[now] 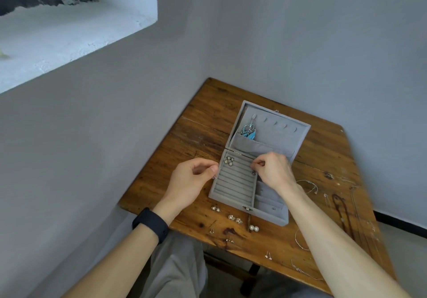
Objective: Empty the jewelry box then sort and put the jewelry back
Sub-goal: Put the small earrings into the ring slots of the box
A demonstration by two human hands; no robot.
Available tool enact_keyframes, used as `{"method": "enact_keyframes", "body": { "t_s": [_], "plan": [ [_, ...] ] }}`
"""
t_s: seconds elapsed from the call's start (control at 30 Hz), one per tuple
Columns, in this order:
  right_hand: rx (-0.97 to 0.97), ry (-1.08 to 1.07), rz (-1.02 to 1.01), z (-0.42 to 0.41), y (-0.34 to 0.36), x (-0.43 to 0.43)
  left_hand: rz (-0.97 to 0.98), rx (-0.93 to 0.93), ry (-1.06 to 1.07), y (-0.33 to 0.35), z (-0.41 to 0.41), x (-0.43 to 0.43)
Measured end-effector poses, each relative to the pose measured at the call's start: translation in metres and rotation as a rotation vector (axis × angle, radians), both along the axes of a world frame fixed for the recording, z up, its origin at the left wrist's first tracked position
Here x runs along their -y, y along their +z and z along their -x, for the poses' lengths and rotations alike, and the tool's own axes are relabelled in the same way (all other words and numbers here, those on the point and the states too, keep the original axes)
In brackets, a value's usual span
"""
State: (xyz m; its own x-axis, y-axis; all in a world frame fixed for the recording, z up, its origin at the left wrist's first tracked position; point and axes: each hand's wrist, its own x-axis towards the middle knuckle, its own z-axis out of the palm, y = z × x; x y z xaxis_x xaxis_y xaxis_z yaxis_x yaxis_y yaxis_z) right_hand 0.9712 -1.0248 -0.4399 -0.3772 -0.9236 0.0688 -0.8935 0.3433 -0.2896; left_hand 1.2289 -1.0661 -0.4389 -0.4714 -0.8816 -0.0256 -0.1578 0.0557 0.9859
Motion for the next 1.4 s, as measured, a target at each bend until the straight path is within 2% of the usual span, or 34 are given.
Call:
{"method": "enact_keyframes", "body": {
  "t_s": [0.17,0.33,0.47,0.7,1.0,1.4],
  "plan": [
    [0.039,-0.109,0.220,0.005,0.004,-0.041,0.196,0.145,-0.058,0.004,0.021,0.001],
    [0.012,-0.233,0.199,0.009,-0.019,-0.094,0.328,0.303,-0.194,0.002,0.058,0.005],
    [-0.036,-0.222,0.167,0.005,-0.036,-0.110,0.345,0.423,-0.228,0.003,0.086,0.016],
    [-0.081,-0.212,0.308,0.003,-0.056,-0.115,0.301,0.552,-0.236,-0.005,0.115,0.022],
    [-0.013,-0.229,0.384,0.003,-0.067,-0.114,0.368,0.693,-0.133,0.000,0.136,0.017],
    [0.005,-0.241,0.452,0.001,-0.072,-0.114,0.401,0.757,-0.100,0.001,0.151,0.020]
  ]
}}
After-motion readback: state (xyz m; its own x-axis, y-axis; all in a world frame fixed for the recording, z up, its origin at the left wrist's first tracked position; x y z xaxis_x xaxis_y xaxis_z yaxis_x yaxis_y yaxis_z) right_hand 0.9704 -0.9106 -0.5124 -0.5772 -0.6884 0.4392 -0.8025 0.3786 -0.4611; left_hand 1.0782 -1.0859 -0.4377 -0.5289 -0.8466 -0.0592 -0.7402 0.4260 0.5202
